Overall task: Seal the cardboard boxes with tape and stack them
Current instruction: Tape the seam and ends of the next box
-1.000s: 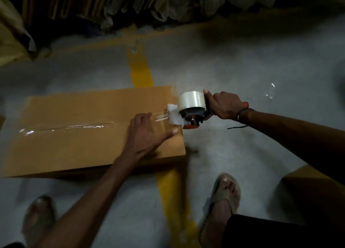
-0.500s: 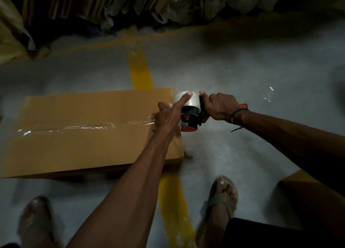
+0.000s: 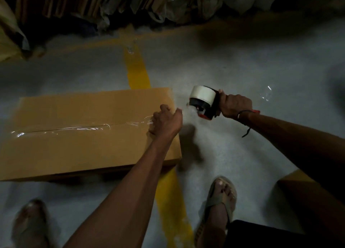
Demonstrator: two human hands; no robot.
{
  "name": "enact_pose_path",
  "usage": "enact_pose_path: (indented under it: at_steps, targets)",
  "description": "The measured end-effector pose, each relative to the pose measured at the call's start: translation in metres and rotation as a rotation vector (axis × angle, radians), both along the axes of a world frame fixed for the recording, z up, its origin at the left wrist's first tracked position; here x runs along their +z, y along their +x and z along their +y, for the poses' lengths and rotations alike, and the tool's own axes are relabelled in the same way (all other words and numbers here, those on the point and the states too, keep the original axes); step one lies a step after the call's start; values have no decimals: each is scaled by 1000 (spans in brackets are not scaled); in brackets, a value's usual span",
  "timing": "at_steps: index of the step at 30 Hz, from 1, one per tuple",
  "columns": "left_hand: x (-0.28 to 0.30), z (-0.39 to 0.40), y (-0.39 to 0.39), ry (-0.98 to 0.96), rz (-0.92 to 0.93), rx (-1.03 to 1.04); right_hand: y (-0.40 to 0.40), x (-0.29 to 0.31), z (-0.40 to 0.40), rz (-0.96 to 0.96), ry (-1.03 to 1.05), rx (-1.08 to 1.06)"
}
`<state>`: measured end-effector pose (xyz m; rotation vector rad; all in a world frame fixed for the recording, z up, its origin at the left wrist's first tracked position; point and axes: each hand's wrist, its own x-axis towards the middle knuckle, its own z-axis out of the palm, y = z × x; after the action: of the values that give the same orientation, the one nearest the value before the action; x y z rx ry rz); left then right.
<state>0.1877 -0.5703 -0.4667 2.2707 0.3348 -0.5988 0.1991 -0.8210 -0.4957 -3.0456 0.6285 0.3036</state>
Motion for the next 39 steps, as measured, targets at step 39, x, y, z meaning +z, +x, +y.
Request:
enact_pose_path:
  at_steps: [39]
  targets:
    - [-70, 75, -52, 457, -591, -576, -63, -41, 184, -667, 821, -352]
